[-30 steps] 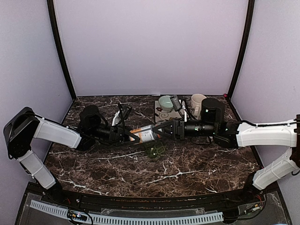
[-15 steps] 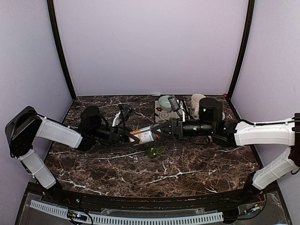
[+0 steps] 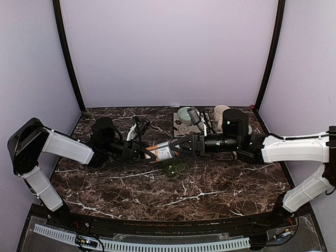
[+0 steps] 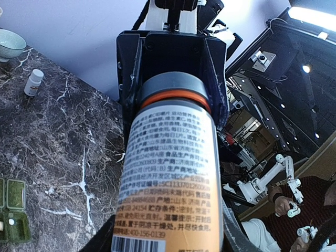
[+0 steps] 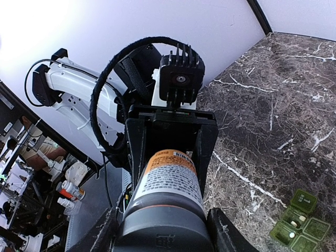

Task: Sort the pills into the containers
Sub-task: Screw the lid of the pill bottle onto the pill bottle.

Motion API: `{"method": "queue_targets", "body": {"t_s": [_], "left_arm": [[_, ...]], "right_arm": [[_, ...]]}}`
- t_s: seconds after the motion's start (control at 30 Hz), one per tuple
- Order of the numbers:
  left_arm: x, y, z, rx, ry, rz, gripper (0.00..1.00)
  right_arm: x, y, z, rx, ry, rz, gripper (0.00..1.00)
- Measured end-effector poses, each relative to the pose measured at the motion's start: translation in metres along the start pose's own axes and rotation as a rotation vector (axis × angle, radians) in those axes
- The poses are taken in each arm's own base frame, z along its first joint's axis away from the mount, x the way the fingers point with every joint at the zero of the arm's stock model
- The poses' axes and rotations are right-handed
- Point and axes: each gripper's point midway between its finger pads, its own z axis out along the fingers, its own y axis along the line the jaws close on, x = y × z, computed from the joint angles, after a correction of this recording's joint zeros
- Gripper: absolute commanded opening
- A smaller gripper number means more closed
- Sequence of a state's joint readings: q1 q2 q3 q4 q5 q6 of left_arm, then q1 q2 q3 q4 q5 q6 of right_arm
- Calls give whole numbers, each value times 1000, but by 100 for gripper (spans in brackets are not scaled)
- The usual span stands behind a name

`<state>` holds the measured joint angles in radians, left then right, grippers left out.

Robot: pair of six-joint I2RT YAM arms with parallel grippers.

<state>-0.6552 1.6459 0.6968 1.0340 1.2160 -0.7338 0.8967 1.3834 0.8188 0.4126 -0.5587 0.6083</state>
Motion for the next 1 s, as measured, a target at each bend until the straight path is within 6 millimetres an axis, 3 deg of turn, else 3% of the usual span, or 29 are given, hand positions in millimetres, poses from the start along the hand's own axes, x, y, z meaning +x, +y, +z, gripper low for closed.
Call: {"method": "queue_targets", "body": {"t_s": [0.3, 0.6, 1.0], "left_arm": [[0, 1, 1, 6, 13, -7, 0], [5, 11, 2, -39, 26, 16, 0], [-9, 19, 2, -265, -20, 175, 0]], "right_arm": [[0, -1, 1, -2, 1, 9, 44], [-1, -14, 8, 41, -5, 69, 32], [-27, -26, 15, 116, -82, 167, 22]]}}
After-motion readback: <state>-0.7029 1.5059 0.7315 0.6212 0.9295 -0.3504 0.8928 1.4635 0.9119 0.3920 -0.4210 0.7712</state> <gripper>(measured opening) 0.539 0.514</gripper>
